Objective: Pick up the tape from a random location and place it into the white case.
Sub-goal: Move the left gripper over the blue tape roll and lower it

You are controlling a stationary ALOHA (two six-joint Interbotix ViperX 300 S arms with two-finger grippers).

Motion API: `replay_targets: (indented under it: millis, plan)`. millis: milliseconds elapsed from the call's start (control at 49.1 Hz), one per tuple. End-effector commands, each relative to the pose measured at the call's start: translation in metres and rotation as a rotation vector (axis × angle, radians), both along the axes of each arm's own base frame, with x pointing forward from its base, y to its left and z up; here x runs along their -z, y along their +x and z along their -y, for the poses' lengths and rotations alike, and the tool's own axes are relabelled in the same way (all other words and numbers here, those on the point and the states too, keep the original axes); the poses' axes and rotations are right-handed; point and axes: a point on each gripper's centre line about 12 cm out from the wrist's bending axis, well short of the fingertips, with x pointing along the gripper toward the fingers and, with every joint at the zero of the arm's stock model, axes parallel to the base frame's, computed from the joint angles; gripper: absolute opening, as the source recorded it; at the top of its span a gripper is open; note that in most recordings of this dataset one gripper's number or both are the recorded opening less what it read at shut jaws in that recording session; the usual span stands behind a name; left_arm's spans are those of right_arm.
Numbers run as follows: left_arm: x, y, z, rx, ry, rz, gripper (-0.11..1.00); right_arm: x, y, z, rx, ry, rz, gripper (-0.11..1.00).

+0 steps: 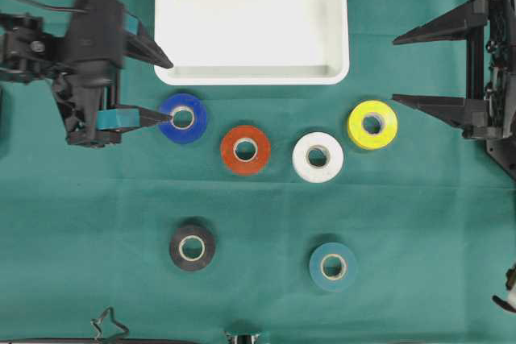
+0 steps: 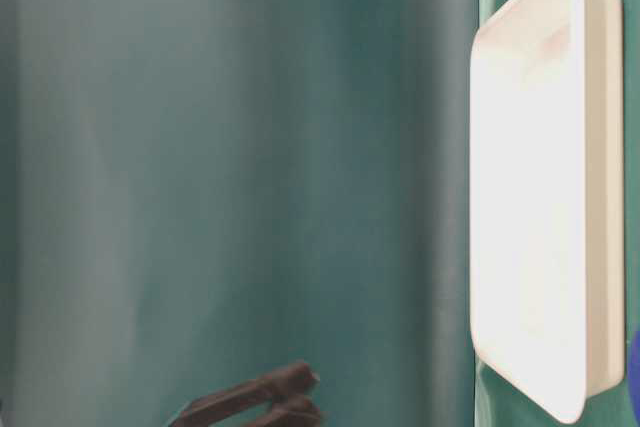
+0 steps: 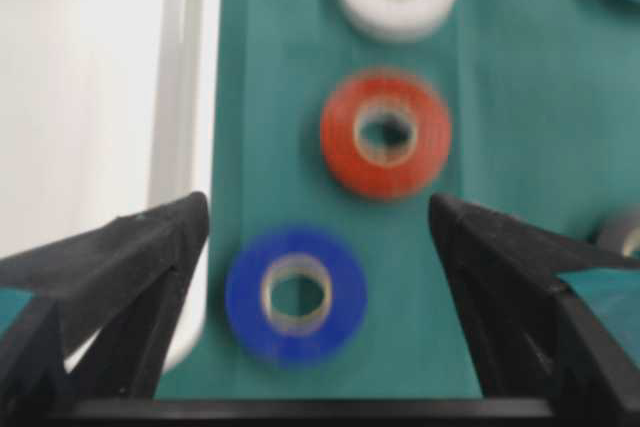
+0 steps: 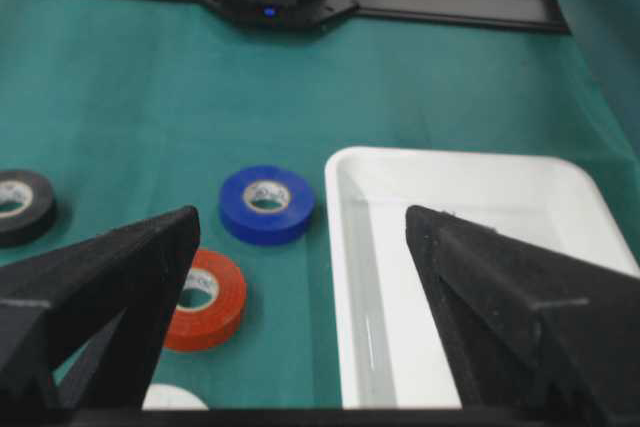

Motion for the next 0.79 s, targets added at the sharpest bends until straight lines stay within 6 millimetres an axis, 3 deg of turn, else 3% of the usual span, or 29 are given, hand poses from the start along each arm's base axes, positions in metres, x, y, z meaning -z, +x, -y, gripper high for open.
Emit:
replay_targets:
  millis: [0,265,774]
  plan:
    - [-0.009,0.006,0.000,-0.006,-0.006,-0.061,1.00,-0.011,0.002,0.000,0.000,-0.001,0.026,0.93]
    - [-0.005,0.017,0.000,-0.014,-0.014,-0.267,1.00,-0.010,0.002,0.000,0.000,-0.001,0.014,0.93]
    - [-0.006,0.019,0.000,-0.014,-0.012,-0.275,1.00,-0.008,0.003,0.000,0.000,0.000,0.002,0.93]
